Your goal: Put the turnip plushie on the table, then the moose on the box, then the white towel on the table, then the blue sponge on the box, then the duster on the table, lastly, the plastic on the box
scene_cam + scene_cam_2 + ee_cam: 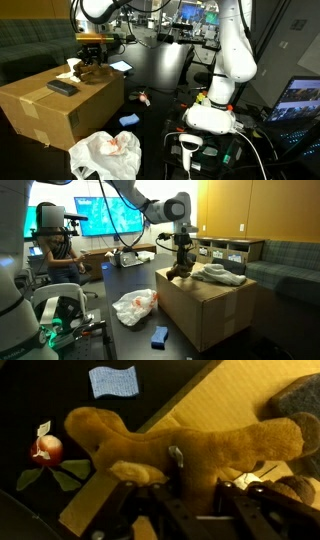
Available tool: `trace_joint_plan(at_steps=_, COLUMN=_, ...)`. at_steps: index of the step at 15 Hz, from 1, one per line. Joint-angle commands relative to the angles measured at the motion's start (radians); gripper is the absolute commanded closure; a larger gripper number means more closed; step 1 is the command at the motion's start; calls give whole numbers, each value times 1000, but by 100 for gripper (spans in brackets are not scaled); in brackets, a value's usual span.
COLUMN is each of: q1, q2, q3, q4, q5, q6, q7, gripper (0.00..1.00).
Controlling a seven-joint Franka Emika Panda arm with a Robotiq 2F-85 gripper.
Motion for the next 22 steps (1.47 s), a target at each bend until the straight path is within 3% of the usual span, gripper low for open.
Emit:
trace_joint_plan(at_steps=1, q1=21, q2=29, q3=-19, q4=35, q5=-44, q6=6, q7=13, gripper=45)
trace_joint_plan(at_steps=7, q1=14, q2=10, q3=-31, q4=13, q5=-52, q6=24, q7=12, gripper=2)
trace_joint_plan(at_steps=13, q1=8, q2=-57, q3=-51, q4=8, q5=-81, q6=36, q7=1, gripper=0)
trace_joint_plan(at_steps=22, q1=-17, q2=-26, q3=-21, q4=149, q5=-64, q6=63, q7=-300, gripper=0)
